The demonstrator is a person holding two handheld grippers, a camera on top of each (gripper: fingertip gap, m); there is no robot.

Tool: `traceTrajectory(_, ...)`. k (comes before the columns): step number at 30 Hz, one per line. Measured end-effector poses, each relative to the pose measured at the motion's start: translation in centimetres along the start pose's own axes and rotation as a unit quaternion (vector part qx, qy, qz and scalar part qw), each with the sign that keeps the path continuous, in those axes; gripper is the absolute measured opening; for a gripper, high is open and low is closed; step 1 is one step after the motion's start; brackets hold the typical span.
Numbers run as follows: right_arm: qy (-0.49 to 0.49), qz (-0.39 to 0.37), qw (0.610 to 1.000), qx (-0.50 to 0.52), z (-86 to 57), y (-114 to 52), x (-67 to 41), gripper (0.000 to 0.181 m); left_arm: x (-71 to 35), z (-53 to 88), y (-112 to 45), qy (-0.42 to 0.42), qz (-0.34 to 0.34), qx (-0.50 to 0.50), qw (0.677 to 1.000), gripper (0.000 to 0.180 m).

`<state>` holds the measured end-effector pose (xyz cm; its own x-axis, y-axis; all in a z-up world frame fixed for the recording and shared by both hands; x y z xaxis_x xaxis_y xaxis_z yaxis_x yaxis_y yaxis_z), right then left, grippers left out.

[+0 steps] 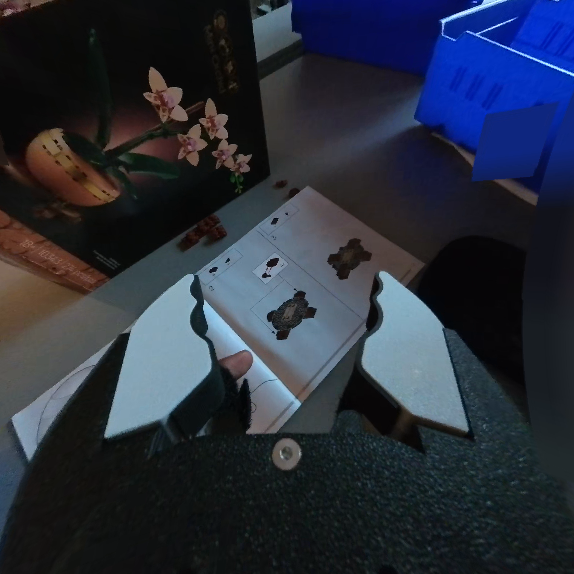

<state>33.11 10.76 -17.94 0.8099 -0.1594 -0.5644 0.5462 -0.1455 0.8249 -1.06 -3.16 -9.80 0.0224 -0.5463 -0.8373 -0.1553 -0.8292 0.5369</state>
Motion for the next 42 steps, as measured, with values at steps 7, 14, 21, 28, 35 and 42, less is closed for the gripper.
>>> traceTrajectory(7, 0.002, -0.046, 0.996, 0.076, -0.6, 6.3, -3.7, 0.007, 1.0, 1.1, 0.6, -0.013, -0.002, 0.008, 1.000, 0.101)
traceTrajectory(14, 0.057, -0.088, 0.986, 0.130, 3.1, 7.9, -13.5, 0.007, 2.4, 2.7, 2.0, -0.033, -0.005, 0.016, 0.999, 0.099)
traceTrajectory(21, 0.087, -0.099, 0.986, 0.098, 5.3, -1.9, -22.1, 0.007, 3.0, 4.1, 3.1, -0.057, -0.004, 0.007, 0.998, 0.100)
traceTrajectory(28, 0.102, -0.055, 0.992, 0.054, 2.1, -12.0, -23.9, 0.007, 3.7, 5.6, 3.2, -0.041, -0.008, 0.013, 0.999, 0.099)
traceTrajectory(35, 0.093, -0.025, 0.995, 0.017, 0.5, -16.2, -23.1, 0.007, 4.6, 6.7, 1.8, -0.021, 0.012, 0.008, 1.000, 0.098)
traceTrajectory(42, 0.110, 0.000, 0.994, 0.011, 0.5, -17.5, -22.6, 0.007, 4.5, 7.4, 1.4, -0.010, 0.011, 0.005, 1.000, 0.098)
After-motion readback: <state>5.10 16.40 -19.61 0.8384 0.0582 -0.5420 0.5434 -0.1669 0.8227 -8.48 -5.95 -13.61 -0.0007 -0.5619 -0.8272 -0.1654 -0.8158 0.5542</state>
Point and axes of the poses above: each gripper's, where its closed fingertips meet, y back along the fingers, x out of its underside, z = x × y across the jaws, the point moved 2 cm from there along y, back along the fingers, and after that the axes turned 10 degrees about y, right-handed, at the moved point
